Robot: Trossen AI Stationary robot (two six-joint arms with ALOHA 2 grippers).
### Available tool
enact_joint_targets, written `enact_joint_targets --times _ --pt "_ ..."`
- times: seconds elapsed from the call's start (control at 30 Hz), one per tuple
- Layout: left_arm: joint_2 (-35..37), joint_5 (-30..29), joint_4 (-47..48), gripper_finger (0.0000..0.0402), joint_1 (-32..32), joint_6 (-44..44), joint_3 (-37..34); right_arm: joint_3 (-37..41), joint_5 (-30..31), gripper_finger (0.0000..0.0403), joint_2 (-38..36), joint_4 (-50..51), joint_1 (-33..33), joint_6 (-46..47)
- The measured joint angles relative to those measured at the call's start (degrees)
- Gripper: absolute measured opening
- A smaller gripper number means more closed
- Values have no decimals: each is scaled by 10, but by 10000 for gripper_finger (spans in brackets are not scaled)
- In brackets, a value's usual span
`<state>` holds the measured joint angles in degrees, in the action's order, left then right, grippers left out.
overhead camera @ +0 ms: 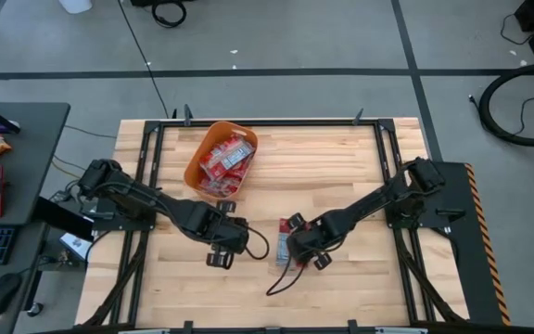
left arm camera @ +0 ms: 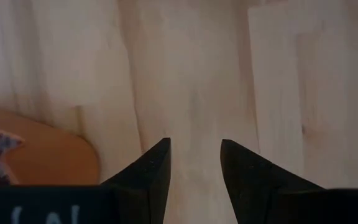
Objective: Sort popcorn bags into baskets
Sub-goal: Stack the popcorn pack on top of the other popcorn into the orange bin
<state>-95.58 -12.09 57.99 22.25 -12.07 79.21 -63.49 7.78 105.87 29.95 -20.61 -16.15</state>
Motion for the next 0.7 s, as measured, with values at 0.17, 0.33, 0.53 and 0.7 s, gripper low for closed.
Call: enact_joint_targets --times 0.17,0.33,0.53,0.7 --pt "14 -19 7 144 20 -4 0 -34 16 151 -11 41 1 -25" --pt "21 -49 -5 144 40 8 0 -53 -19 151 -10 55 16 -50" --pt "26 -58 -56 144 52 18 -25 -59 -42 151 4 75 41 -51" --pt "64 -44 -172 144 49 22 -126 -62 -44 151 18 71 41 -70"
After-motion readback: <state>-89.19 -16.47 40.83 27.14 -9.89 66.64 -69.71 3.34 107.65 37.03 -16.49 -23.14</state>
